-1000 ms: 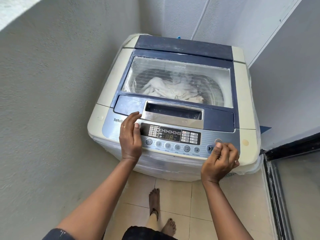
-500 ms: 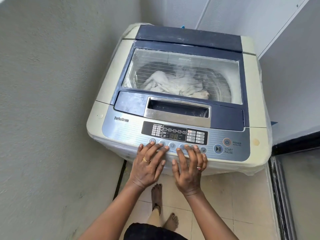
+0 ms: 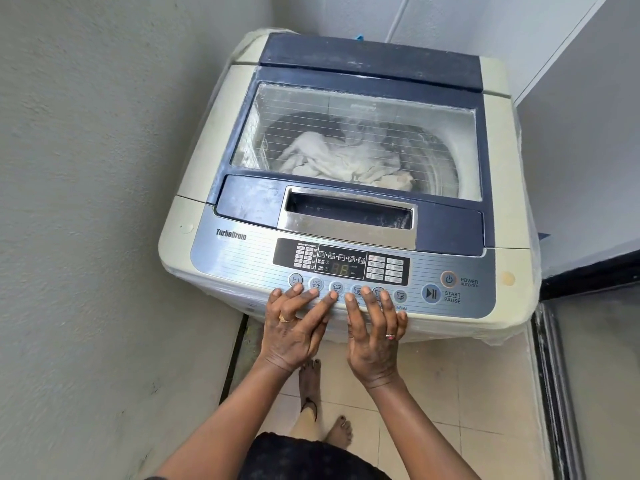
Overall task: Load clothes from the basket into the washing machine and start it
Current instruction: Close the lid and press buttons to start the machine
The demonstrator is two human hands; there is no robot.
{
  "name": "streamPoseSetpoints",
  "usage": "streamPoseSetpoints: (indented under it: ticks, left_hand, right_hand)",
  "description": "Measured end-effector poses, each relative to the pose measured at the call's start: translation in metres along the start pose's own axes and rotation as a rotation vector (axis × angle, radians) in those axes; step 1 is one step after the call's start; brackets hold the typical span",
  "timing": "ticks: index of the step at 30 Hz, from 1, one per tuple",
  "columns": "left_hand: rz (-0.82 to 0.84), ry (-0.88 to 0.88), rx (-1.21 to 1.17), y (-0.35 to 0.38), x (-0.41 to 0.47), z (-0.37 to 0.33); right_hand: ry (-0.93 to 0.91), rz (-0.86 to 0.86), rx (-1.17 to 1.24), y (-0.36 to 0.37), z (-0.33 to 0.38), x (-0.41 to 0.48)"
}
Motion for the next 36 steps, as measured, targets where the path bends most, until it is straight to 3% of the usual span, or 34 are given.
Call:
streamPoseSetpoints:
  ticks: [4,12,17,27,36]
  left_hand:
    - [0.01,-0.011,0.013,0.0,0.002,-0.007]
    - [0.118,0.204,-0.045,-0.003,0.009,-0.045]
    - [0.134,0.118,-0.037,0.003,0.004,-0.051]
    - [0.054,0.163,0.034,0.006,0.004,-0.054]
    - [0.092,0.173,-0.021,0.001,0.005,-0.051]
  right_hand:
    - [0.047,0.009,0.038,-0.012,-0.008,0.001]
    - [0.488,-0.118,-0.144,-0.058,-0.069,0.007]
    - [0.465,-0.138,-0.218,-0.065,-0.073,0.023]
    - [0.335,-0.153,-0.171,-0.065,-0.076,0.039]
    - [0.27,-0.124,0.005,-0.066,-0.081,0.035]
Point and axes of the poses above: each hand's wrist, its own x-axis towards the middle knuckle, its own y-axis out of the palm, z = x × y, the point moved 6 cm from there along x, towards the middle knuckle, and after that the axes turned 9 degrees about x, right-handed, at the moved point
